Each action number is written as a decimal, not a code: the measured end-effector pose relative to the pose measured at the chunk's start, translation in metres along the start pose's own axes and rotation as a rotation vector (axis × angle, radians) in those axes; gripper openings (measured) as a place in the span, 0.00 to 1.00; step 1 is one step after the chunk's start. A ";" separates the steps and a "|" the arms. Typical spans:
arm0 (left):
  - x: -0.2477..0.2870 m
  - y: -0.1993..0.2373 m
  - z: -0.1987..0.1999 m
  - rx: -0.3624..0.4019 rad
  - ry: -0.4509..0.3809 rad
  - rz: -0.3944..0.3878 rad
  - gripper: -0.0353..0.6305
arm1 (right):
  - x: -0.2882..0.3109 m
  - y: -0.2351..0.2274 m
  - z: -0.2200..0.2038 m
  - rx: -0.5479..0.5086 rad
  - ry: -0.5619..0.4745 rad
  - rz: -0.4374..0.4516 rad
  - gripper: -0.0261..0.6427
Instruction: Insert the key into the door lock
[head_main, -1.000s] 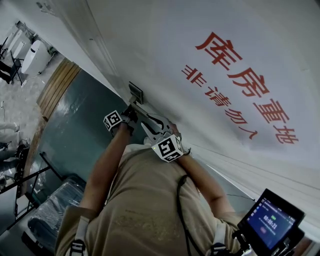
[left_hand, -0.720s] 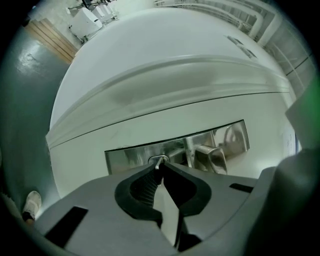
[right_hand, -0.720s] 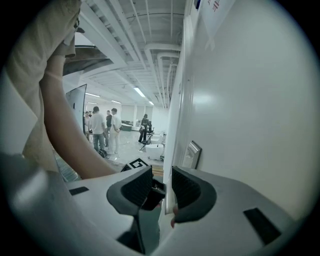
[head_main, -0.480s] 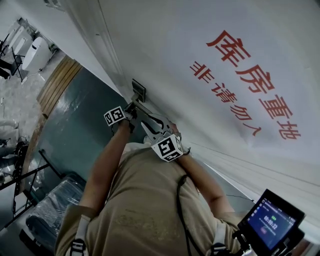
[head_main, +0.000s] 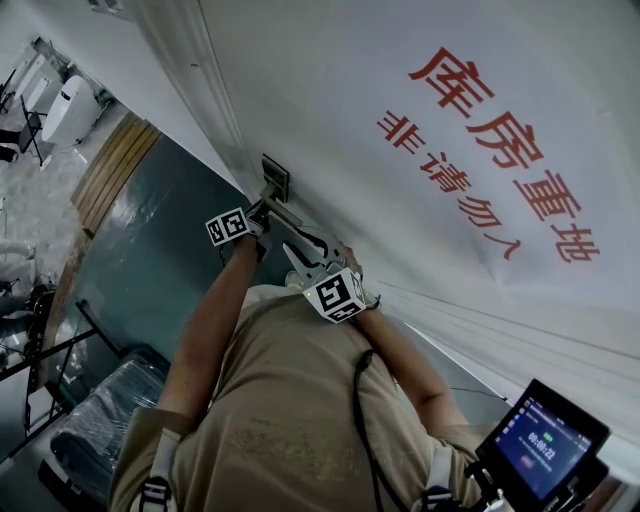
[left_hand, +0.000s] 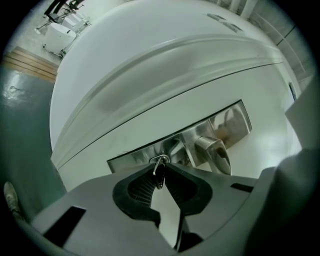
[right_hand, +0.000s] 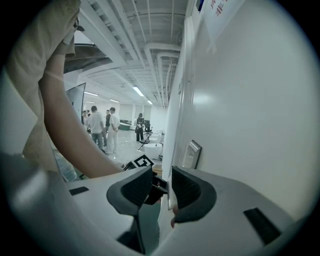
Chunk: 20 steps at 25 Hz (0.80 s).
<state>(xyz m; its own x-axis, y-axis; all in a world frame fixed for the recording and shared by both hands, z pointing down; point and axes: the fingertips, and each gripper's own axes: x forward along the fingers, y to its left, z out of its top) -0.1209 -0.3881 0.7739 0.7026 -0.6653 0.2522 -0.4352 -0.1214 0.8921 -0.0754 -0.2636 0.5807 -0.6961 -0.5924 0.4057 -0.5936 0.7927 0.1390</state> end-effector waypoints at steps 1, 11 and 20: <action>0.000 0.000 0.000 0.011 0.008 -0.005 0.14 | -0.001 0.001 0.000 0.001 0.000 0.000 0.23; -0.037 0.002 -0.007 0.266 0.061 0.098 0.28 | -0.008 -0.009 -0.005 0.025 -0.006 -0.022 0.23; -0.101 -0.029 0.003 0.558 -0.047 0.209 0.36 | -0.003 -0.018 0.001 0.022 -0.019 -0.001 0.23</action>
<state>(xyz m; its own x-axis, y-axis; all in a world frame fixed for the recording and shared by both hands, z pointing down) -0.1809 -0.3196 0.7215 0.5497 -0.7475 0.3729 -0.8008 -0.3445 0.4899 -0.0631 -0.2760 0.5767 -0.7033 -0.5957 0.3880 -0.6024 0.7892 0.1197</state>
